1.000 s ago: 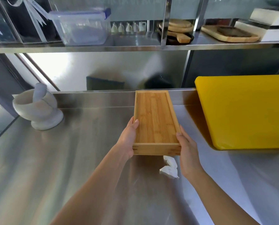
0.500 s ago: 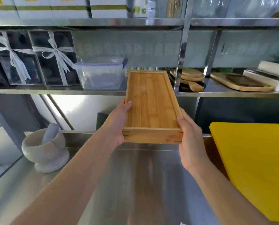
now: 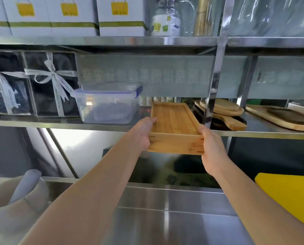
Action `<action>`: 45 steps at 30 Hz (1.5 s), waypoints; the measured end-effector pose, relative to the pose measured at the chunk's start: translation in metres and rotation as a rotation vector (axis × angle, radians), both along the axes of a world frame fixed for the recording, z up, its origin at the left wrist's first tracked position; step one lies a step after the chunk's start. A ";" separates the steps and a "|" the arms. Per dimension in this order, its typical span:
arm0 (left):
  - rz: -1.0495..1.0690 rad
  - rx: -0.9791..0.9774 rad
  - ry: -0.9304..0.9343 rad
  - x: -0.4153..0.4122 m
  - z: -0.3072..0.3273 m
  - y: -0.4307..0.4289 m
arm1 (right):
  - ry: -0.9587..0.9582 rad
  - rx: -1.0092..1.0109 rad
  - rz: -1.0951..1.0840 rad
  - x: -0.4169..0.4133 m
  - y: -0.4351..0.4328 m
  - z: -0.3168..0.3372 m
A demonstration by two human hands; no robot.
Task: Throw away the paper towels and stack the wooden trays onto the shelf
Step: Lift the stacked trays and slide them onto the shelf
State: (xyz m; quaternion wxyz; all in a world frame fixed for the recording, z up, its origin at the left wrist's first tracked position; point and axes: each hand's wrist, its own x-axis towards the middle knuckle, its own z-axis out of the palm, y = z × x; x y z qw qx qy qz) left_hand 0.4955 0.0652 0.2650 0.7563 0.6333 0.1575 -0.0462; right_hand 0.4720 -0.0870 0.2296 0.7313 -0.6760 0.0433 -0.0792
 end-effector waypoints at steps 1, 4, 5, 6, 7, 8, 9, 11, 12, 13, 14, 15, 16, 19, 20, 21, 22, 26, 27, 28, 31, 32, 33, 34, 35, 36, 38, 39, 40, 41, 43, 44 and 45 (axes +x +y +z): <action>0.003 -0.003 -0.001 0.009 -0.002 0.002 | 0.008 -0.012 0.001 0.007 0.001 0.001; -0.031 -0.022 0.002 0.039 -0.003 0.009 | 0.027 -0.022 -0.020 0.032 0.004 0.003; -0.055 -0.034 0.003 0.048 -0.004 0.012 | 0.025 -0.023 -0.034 0.040 0.006 0.004; -0.086 -0.074 -0.010 0.057 -0.005 0.014 | 0.026 -0.032 -0.043 0.049 0.006 0.004; -0.117 -0.112 -0.038 0.065 -0.007 0.017 | 0.020 -0.049 -0.054 0.057 0.007 0.004; -0.139 -0.156 -0.077 0.071 -0.010 0.022 | 0.008 -0.061 -0.059 0.063 0.007 0.004; -0.142 -0.190 -0.117 0.074 -0.016 0.026 | -0.009 -0.071 -0.049 0.067 0.007 0.002; -0.141 -0.271 -0.183 0.073 -0.030 0.035 | -0.036 -0.076 0.012 0.070 0.004 -0.002; -0.143 -0.307 -0.232 0.068 -0.039 0.038 | -0.051 -0.065 0.046 0.067 0.004 -0.004; -0.131 -0.287 -0.312 0.065 -0.048 0.041 | -0.061 -0.045 0.071 0.064 0.004 -0.005; -0.142 -0.211 -0.420 0.058 -0.056 0.042 | -0.077 -0.033 0.095 0.062 0.001 -0.007; -0.150 -0.064 -0.537 0.051 -0.063 0.044 | -0.117 -0.049 0.137 0.059 -0.003 -0.009; -0.189 0.084 -0.642 0.043 -0.068 0.044 | -0.173 -0.090 0.188 0.056 -0.008 -0.011; -0.296 0.397 -0.743 0.035 -0.084 0.045 | -0.269 -0.183 0.276 0.046 -0.021 -0.017; -0.306 0.444 -0.744 0.035 -0.087 0.044 | -0.273 -0.212 0.288 0.044 -0.024 -0.021; -0.308 0.469 -0.755 0.036 -0.088 0.042 | -0.265 -0.265 0.297 0.044 -0.025 -0.026; -0.304 0.471 -0.778 0.037 -0.089 0.039 | -0.250 -0.346 0.295 0.044 -0.023 -0.031; -0.214 0.434 -0.837 0.043 -0.091 0.029 | -0.269 -0.478 0.217 0.048 -0.015 -0.041; -0.196 0.433 -0.845 0.045 -0.091 0.029 | -0.280 -0.515 0.186 0.049 -0.014 -0.040; -0.185 0.435 -0.852 0.047 -0.092 0.029 | -0.284 -0.559 0.159 0.051 -0.014 -0.040; -0.189 0.457 -0.859 0.053 -0.091 0.028 | -0.295 -0.633 0.119 0.058 -0.016 -0.041; -0.195 0.471 -0.856 0.055 -0.090 0.028 | -0.293 -0.647 0.119 0.061 -0.016 -0.041; -0.198 0.496 -0.859 0.059 -0.089 0.029 | -0.305 -0.649 0.125 0.064 -0.015 -0.041; -0.201 0.529 -0.864 0.062 -0.088 0.029 | -0.305 -0.653 0.124 0.067 -0.014 -0.040; -0.197 0.571 -0.868 0.067 -0.088 0.031 | -0.314 -0.669 0.120 0.073 -0.014 -0.040; -0.187 0.630 -0.864 0.071 -0.088 0.031 | -0.312 -0.719 0.096 0.078 -0.014 -0.039; -0.144 0.758 -0.853 0.081 -0.086 0.032 | -0.292 -0.875 0.006 0.087 -0.016 -0.037; -0.108 0.823 -0.835 0.086 -0.085 0.033 | -0.267 -0.928 -0.036 0.091 -0.017 -0.035; -0.077 0.895 -0.804 0.091 -0.083 0.033 | -0.234 -0.939 -0.050 0.092 -0.016 -0.031; -0.056 0.961 -0.784 0.096 -0.081 0.032 | -0.223 -0.951 -0.062 0.095 -0.016 -0.029; -0.047 1.048 -0.758 0.103 -0.078 0.033 | -0.242 -1.067 -0.093 0.098 -0.014 -0.024; -0.043 1.068 -0.739 0.107 -0.078 0.034 | -0.248 -1.126 -0.109 0.099 -0.013 -0.022; -0.032 1.073 -0.736 0.110 -0.078 0.035 | -0.259 -1.177 -0.131 0.101 -0.013 -0.022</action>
